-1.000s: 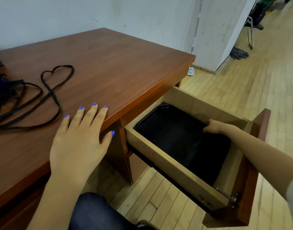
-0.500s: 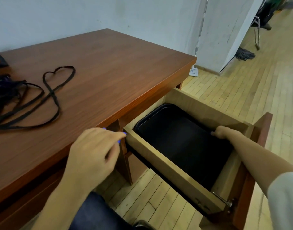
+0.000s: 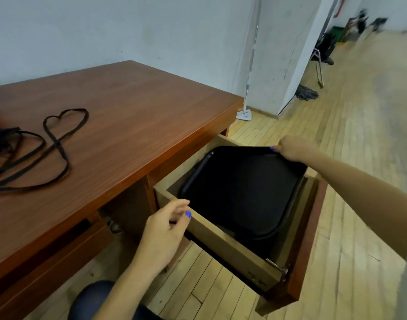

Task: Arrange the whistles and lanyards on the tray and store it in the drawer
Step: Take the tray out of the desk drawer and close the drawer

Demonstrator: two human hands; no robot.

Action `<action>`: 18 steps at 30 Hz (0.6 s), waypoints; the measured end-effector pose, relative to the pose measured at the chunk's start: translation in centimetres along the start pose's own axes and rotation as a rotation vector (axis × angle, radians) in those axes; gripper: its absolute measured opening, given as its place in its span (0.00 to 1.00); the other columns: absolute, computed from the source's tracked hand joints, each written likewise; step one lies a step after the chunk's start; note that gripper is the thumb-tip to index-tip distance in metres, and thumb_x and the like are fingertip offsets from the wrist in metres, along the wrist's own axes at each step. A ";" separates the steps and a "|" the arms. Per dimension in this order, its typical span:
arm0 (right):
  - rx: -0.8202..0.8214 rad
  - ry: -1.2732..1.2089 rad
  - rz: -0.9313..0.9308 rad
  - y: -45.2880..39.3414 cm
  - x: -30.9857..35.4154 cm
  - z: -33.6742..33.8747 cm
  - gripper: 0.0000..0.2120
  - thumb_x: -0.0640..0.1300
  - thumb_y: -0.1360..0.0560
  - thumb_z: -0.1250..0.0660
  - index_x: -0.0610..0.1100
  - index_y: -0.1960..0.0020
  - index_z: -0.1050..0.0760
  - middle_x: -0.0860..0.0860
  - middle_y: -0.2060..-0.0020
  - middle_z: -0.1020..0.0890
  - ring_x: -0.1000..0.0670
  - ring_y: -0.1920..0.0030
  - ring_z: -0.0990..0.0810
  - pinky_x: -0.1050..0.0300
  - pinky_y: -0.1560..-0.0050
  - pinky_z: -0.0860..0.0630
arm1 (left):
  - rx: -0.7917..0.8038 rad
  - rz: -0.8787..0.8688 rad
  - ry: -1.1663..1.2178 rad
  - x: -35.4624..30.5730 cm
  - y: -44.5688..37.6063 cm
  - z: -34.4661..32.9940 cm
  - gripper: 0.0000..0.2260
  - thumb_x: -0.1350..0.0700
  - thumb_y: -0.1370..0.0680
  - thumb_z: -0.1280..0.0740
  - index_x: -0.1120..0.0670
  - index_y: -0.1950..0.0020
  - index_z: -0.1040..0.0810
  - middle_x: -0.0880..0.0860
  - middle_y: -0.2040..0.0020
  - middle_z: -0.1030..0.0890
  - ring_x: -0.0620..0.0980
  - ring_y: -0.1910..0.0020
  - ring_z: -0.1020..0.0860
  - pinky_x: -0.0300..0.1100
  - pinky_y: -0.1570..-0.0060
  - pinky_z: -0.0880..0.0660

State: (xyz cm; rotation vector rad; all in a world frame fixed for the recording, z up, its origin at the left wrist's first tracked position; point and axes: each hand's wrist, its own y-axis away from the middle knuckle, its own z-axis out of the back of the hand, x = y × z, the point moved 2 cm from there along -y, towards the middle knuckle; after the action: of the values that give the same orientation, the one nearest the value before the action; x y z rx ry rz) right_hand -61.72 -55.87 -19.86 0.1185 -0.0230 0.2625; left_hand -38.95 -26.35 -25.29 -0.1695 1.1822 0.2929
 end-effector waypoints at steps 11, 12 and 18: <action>-0.129 -0.425 0.028 9.4 -9.7 4.2 0.19 0.50 0.21 0.43 0.36 0.54 0.24 0.43 0.60 0.22 0.44 0.56 0.23 0.51 0.53 0.30 | 0.275 0.592 0.866 -1.1 2.6 -7.1 0.35 0.51 0.29 0.31 0.48 0.26 0.44 0.60 0.31 0.32 0.62 0.45 0.23 0.56 0.46 0.24; -0.139 -0.447 0.040 10.2 -10.1 4.3 0.19 0.50 0.21 0.44 0.36 0.54 0.24 0.44 0.60 0.21 0.45 0.56 0.23 0.51 0.53 0.30 | 0.268 0.592 0.934 -1.4 2.7 -7.1 0.35 0.52 0.31 0.29 0.49 0.27 0.41 0.60 0.33 0.30 0.62 0.44 0.24 0.57 0.47 0.24; -0.237 -0.496 0.193 11.8 -6.8 6.2 0.17 0.50 0.20 0.45 0.46 0.65 0.31 0.50 0.68 0.28 0.51 0.65 0.30 0.57 0.63 0.34 | 0.204 0.360 1.061 -3.8 4.8 -5.4 0.27 0.56 0.31 0.32 0.53 0.33 0.32 0.61 0.41 0.22 0.61 0.47 0.20 0.56 0.51 0.21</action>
State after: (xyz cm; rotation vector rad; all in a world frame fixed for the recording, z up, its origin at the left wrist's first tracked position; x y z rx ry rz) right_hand -71.45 -47.04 -12.64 -0.0574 -0.5585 0.4154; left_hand -46.56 -23.85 -23.63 0.0944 2.2944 0.4098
